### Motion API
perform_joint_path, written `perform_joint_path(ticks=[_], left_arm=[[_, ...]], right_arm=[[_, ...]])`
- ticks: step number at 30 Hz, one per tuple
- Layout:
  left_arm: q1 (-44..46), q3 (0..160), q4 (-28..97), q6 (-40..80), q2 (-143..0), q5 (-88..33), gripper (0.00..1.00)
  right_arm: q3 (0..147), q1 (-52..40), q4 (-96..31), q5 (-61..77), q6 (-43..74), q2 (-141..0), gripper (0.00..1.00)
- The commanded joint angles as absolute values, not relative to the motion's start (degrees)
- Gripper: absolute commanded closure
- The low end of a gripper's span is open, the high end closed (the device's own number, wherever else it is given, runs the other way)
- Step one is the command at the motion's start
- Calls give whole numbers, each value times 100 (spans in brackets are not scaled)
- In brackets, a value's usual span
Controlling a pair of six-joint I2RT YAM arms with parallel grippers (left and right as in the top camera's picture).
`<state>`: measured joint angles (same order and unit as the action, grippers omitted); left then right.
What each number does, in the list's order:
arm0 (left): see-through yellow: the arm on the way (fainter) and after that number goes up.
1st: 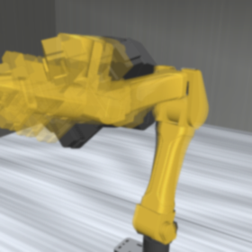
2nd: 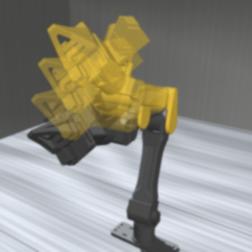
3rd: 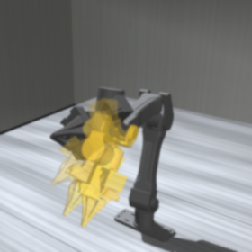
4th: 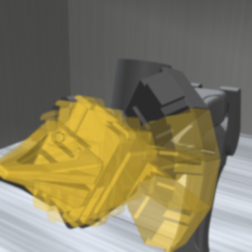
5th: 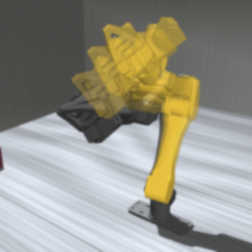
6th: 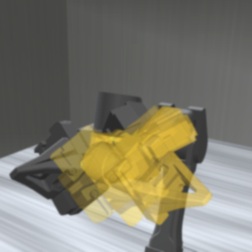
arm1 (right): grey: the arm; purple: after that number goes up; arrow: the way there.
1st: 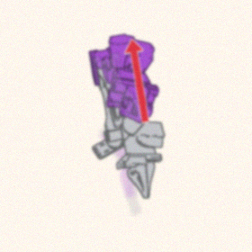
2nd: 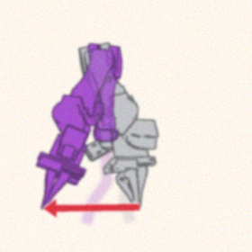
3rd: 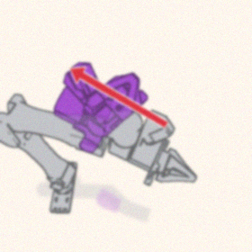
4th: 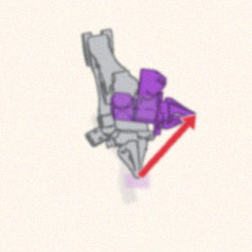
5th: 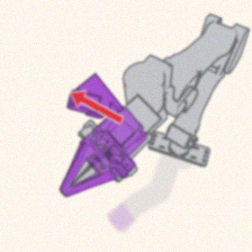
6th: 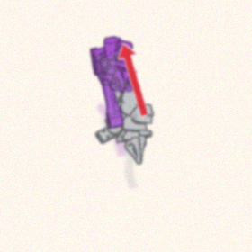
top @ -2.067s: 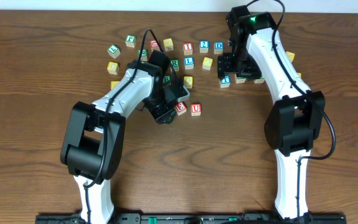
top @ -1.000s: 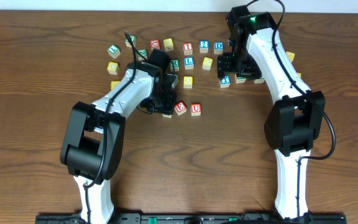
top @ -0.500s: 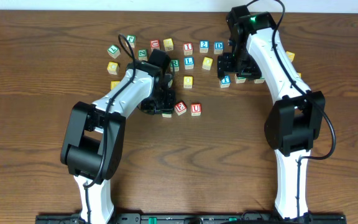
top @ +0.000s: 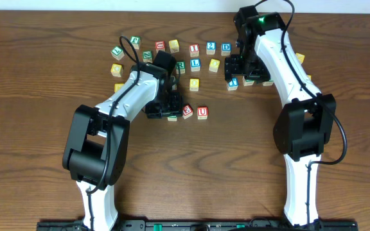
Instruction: Spell out NEURIPS
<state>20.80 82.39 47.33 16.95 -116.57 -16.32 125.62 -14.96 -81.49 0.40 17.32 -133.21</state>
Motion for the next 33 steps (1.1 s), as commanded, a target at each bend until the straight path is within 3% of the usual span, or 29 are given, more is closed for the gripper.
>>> perform_joint_path(ticks=[1,11,13,20,22,25,29,33], left_arm=[[2093,8569,4746,1461,-11288,-1584,21],[1981,8759,4713,1457,-10079,-1094,10],[1905,8759,4718,1441,-9789,-749,2],[1441,8759,4716,1223,-9113,-375,2],[1245,8759,4722,1205,-9041,-375,10],[947,8755,4772,1208,-9035,-375,34],[624,8755,4897,1208,-9037,-373,49],[440,8746,4943,1210,-9037,-373,52]], right_arm=[[12674,-1470,-8178,-5,1664,-13148,16],[12674,-1509,-8189,183,1664,-13148,17],[12674,-1581,-8165,231,1664,-13146,24],[12652,-2049,-7789,357,1761,-13148,49],[12617,-2255,-7638,355,1817,-13148,54],[12551,-2495,-7439,351,1935,-13148,62],[12298,-2808,-7015,336,2237,-13148,81],[11968,-3074,-6552,331,2429,-13148,90]])
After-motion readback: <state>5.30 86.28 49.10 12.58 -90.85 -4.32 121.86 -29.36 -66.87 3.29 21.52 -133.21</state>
